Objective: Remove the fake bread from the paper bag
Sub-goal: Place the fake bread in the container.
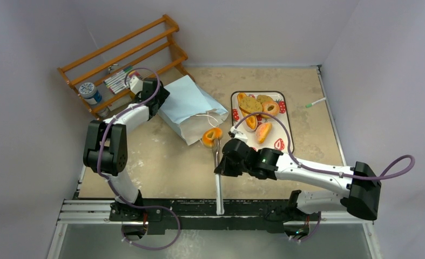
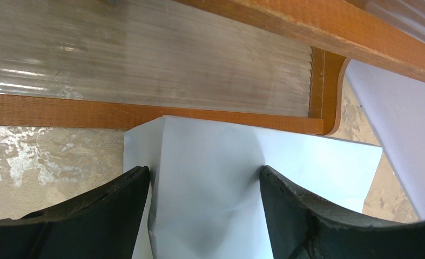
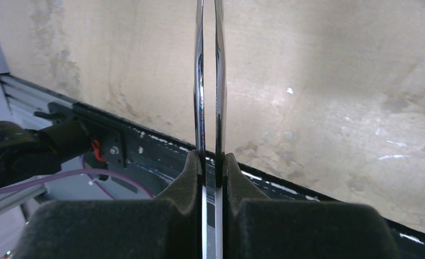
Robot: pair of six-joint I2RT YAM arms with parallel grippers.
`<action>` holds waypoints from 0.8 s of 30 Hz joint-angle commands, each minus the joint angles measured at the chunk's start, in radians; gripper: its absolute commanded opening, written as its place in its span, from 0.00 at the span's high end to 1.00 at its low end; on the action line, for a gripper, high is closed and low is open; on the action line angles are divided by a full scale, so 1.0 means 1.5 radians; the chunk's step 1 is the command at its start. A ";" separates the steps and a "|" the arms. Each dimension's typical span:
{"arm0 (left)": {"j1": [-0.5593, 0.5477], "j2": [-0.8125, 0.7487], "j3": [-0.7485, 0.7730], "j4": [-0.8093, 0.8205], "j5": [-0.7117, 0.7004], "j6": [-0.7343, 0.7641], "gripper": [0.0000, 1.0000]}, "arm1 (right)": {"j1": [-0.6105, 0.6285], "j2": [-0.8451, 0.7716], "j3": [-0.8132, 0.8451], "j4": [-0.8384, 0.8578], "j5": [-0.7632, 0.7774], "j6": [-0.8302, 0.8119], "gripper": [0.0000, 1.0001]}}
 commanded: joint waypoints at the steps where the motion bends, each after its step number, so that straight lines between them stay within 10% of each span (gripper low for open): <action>1: -0.002 -0.002 0.015 0.015 -0.006 -0.004 0.27 | 0.007 0.002 0.048 -0.035 0.076 0.042 1.00; 24: 0.001 -0.021 -0.056 0.047 -0.005 -0.022 0.27 | 0.003 -0.042 0.125 -0.284 0.292 0.377 1.00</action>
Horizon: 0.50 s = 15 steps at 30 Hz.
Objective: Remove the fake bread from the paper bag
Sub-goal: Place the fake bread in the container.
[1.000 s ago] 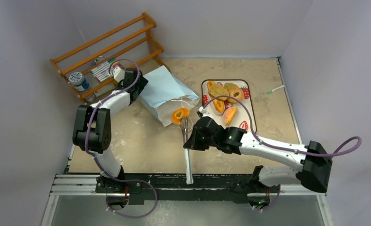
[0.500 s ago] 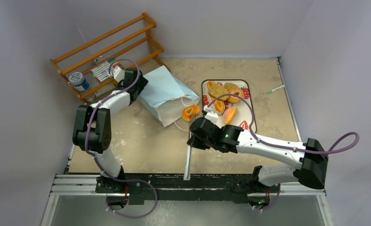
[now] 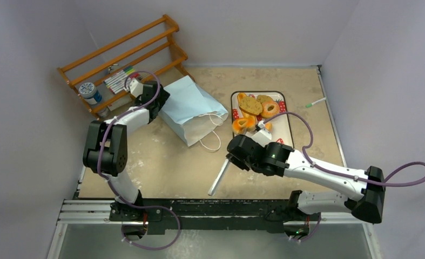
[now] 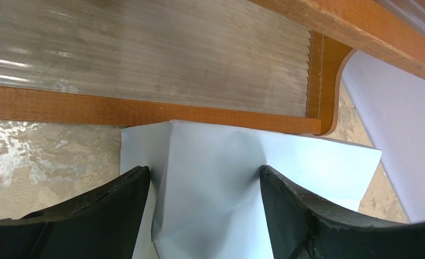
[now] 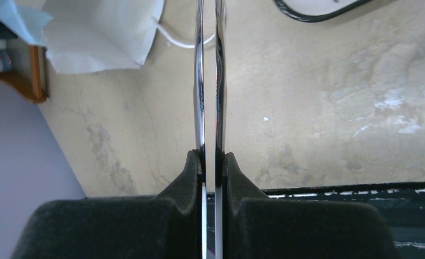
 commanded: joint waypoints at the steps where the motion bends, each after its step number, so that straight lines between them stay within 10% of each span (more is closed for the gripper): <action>1: 0.001 -0.019 -0.027 0.008 -0.007 -0.013 0.27 | -0.003 -0.011 0.024 -0.085 0.088 0.111 1.00; 15: 0.000 -0.024 -0.044 0.025 0.000 -0.032 0.27 | -0.136 -0.075 -0.061 -0.074 0.098 0.176 1.00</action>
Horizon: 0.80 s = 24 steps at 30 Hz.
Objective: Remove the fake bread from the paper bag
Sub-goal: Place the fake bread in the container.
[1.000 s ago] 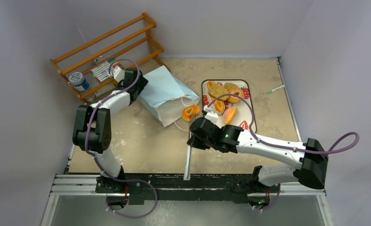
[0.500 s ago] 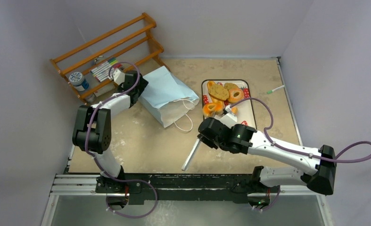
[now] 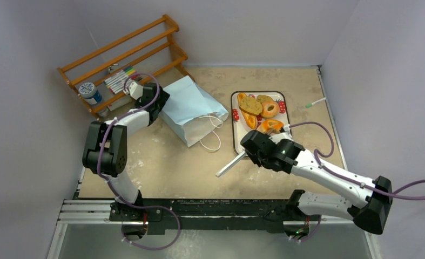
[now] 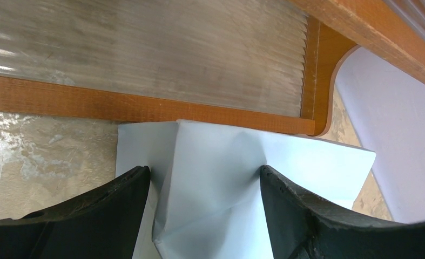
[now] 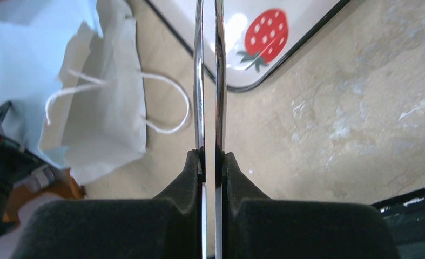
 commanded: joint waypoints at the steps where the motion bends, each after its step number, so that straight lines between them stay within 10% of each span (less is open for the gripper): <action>1: 0.000 -0.019 -0.016 -0.014 -0.003 -0.006 0.27 | -0.063 -0.037 -0.045 0.044 0.026 -0.006 1.00; 10: 0.000 -0.025 -0.028 -0.012 -0.006 -0.003 0.27 | -0.127 -0.033 -0.112 0.136 -0.015 -0.025 0.85; 17: 0.000 -0.032 -0.038 -0.011 -0.005 -0.005 0.27 | -0.137 -0.032 -0.162 0.185 -0.047 -0.009 0.50; 24: 0.000 -0.038 -0.042 -0.012 -0.003 -0.008 0.27 | -0.138 -0.042 -0.181 0.200 -0.064 -0.006 0.49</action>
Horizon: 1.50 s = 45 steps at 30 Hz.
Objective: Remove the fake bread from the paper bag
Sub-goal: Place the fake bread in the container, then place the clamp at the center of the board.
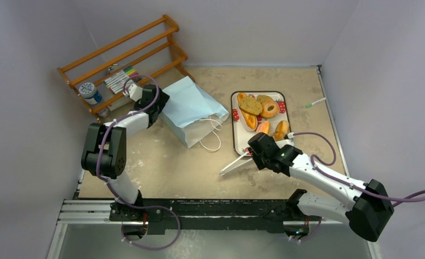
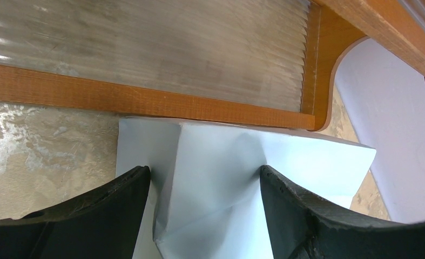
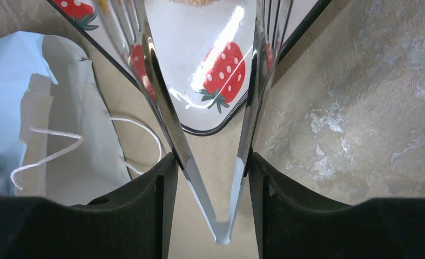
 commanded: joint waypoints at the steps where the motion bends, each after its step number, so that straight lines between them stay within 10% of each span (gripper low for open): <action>1: 0.000 -0.025 -0.017 -0.026 -0.011 -0.001 0.28 | -0.003 -0.014 0.009 0.023 0.004 0.015 0.50; 19: 0.000 -0.160 -0.059 -0.058 -0.046 0.000 0.27 | 0.071 0.298 0.378 0.015 0.075 -0.295 0.52; 31: 0.000 -0.307 -0.116 -0.099 -0.112 0.057 0.27 | 0.073 0.513 0.458 0.107 -0.072 -0.580 0.51; 45: -0.001 -0.474 -0.137 -0.182 -0.195 0.148 0.26 | 0.082 0.534 0.477 0.120 -0.053 -0.649 0.24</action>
